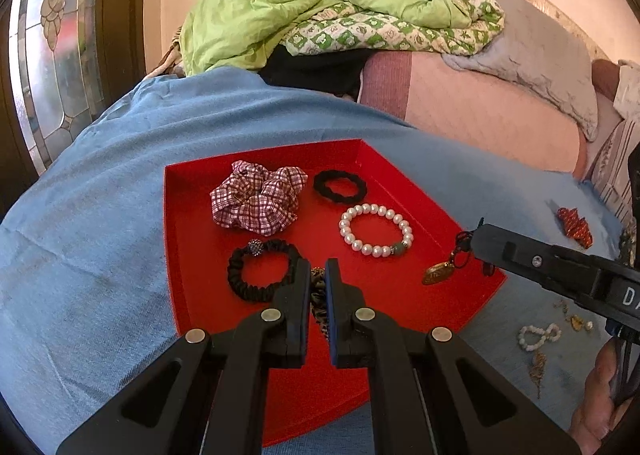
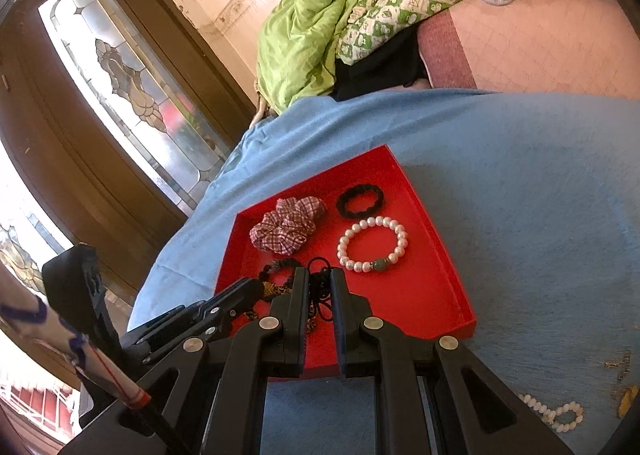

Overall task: Organize jewelry
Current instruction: 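Lower the brown chain into the tray and open the left tool while the right tool releases the tassel pendant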

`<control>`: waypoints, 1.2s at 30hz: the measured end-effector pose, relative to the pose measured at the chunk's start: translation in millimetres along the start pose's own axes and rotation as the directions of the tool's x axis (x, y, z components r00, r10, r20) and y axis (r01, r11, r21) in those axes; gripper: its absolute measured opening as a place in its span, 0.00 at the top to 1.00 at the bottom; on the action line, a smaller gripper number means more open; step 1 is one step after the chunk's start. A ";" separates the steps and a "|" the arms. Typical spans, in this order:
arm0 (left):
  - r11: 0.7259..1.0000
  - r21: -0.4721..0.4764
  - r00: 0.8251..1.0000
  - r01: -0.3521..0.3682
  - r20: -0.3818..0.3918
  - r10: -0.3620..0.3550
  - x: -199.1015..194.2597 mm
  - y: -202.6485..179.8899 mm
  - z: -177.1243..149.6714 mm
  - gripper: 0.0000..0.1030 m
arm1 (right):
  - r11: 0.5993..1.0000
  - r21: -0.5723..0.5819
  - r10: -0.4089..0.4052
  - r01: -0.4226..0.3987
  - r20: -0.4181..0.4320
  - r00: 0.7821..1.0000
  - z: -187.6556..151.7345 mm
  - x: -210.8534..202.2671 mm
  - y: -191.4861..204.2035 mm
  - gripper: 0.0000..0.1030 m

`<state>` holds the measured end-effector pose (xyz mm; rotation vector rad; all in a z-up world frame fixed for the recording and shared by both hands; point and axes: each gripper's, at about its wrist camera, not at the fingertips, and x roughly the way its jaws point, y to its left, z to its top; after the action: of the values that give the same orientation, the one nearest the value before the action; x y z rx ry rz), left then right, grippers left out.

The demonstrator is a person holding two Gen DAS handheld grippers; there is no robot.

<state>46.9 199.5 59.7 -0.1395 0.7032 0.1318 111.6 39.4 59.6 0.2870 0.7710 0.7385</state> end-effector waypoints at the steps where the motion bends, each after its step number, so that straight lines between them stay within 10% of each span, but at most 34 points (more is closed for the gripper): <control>1: 1.000 0.003 1.000 -0.003 -0.005 0.003 1.1 -0.4 -0.3 0.94 | 1.000 -0.001 -0.005 0.005 -0.004 1.000 -0.6 1.6 -1.0 0.88; 36: 0.998 0.013 0.997 -0.063 -0.043 0.063 7.0 4.8 -4.4 0.94 | 0.994 -0.007 -0.106 0.106 -0.029 0.994 -7.6 12.6 -13.5 0.88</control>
<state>48.6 204.0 51.4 -0.1093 0.7517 0.1852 119.0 38.3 41.1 0.2286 0.8060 0.6459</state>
